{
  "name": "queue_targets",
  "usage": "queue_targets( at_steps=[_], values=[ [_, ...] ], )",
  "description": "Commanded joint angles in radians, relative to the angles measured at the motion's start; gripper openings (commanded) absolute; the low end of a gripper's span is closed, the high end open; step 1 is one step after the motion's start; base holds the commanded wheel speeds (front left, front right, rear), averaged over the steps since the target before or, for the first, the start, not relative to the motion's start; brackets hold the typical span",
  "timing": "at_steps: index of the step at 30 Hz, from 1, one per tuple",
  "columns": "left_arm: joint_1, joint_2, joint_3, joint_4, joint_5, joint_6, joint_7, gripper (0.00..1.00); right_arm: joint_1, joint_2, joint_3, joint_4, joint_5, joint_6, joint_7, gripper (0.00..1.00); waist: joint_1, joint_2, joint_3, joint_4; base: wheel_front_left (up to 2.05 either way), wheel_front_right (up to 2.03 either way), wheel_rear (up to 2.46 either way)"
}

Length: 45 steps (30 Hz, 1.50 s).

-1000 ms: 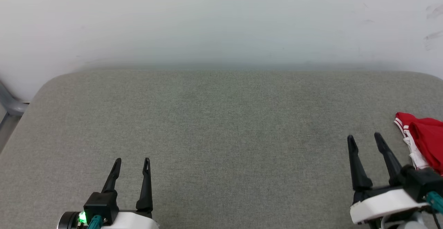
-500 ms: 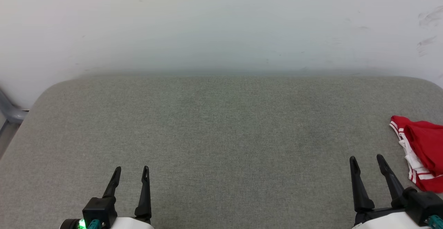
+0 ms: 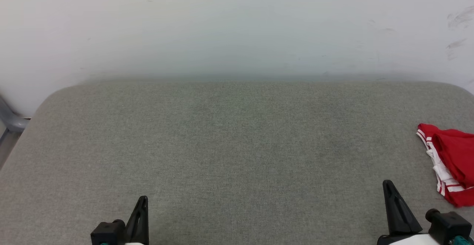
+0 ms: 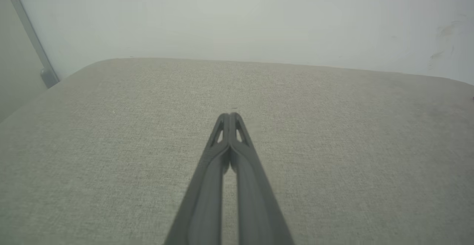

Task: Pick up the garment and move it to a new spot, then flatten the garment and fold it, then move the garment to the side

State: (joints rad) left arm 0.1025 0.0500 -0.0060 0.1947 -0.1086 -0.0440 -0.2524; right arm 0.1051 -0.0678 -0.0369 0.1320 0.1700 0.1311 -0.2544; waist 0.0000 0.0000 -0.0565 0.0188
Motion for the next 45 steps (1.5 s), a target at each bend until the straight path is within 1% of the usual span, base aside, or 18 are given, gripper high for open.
queue_targets(
  at_steps=[1,2,3,4,14,25,45],
  values=[
    [-0.024,0.001,0.011,-0.005,-0.062,-0.004,0.018,0.00,-0.017,0.000,-0.004,-0.008,0.062,0.000,0.013,0.00,0.0000,0.0000,0.001,0.000,0.00,0.00,0.00],
    [-0.024,0.001,0.011,-0.005,-0.062,-0.004,0.018,0.00,-0.017,0.000,-0.004,-0.008,0.062,0.000,0.013,0.00,0.0000,0.0000,0.001,0.000,0.00,0.00,0.00],
    [-0.030,0.001,0.015,-0.003,-0.103,-0.006,0.029,0.00,-0.023,0.001,-0.006,-0.005,0.101,0.000,0.023,0.00,0.0000,0.0000,0.002,-0.001,0.00,0.00,0.00],
    [-0.030,0.001,0.015,-0.003,-0.103,-0.006,0.029,0.00,-0.023,0.001,-0.006,-0.005,0.101,0.000,0.023,0.00,0.0000,0.0000,0.002,-0.001,0.00,0.00,0.00],
    [-0.053,0.001,0.026,-0.001,-0.298,-0.018,0.072,0.00,-0.051,0.003,-0.016,0.011,0.287,0.000,0.071,0.00,0.0000,0.0000,0.007,-0.002,0.00,0.00,0.00],
    [-0.078,0.001,0.040,0.006,-0.486,-0.029,0.117,0.00,-0.079,0.005,-0.026,0.026,0.467,0.000,0.117,0.00,0.0000,0.0000,0.012,-0.004,0.00,0.00,0.00],
    [-0.120,0.001,0.063,0.017,-0.774,-0.047,0.188,0.00,-0.121,0.009,-0.041,0.049,0.743,0.000,0.189,0.00,0.0000,0.0000,0.022,-0.007,0.00,0.00,0.00]
  ],
)
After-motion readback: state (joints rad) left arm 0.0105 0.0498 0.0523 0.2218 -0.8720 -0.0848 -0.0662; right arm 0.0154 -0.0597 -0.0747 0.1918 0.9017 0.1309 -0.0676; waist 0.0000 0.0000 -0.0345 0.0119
